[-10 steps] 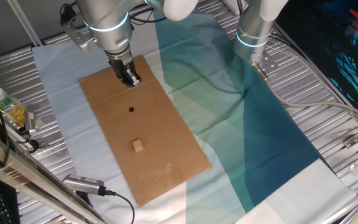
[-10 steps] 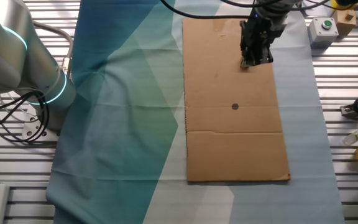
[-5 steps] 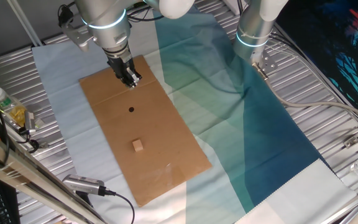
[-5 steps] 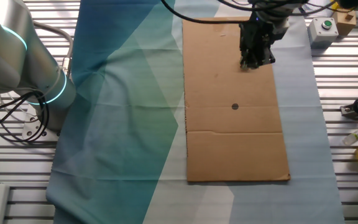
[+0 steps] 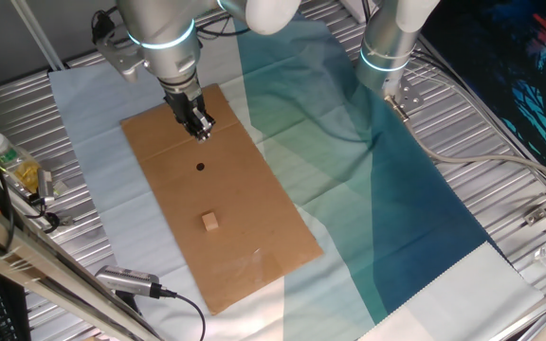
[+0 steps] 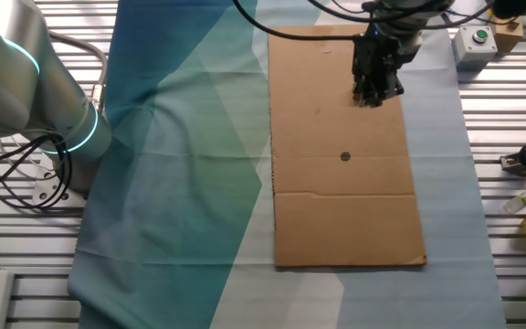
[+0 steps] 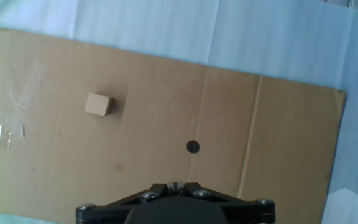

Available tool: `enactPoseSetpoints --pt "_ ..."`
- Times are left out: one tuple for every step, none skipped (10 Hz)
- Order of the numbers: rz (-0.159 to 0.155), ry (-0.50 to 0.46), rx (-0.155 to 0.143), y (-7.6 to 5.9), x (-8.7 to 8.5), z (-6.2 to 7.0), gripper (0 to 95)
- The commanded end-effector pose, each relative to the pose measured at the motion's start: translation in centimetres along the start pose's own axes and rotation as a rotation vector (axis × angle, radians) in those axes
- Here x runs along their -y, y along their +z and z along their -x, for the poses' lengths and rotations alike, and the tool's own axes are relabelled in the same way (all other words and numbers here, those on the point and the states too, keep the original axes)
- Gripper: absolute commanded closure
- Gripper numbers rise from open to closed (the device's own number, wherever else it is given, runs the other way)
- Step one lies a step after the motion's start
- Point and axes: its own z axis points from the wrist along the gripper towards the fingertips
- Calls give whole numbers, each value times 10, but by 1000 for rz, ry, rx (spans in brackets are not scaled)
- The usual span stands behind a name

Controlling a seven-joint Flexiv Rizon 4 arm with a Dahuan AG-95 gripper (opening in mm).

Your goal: Grab the block and place it at the designated location

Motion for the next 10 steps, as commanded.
enactPoseSetpoints --pt "-3 0 5 7 0 4 760" --pt "-4 1 15 12 -1 6 760" --pt "2 7 25 16 -2 8 570" --pt "8 16 29 18 -3 9 570" --pt "11 26 30 19 -4 11 570" --pt "11 28 31 19 -5 13 570" --pt "11 34 31 19 -7 16 570" --pt "12 42 32 20 -9 21 570" --pt "13 53 33 20 -13 27 570" --pt "14 59 34 22 -16 32 570"
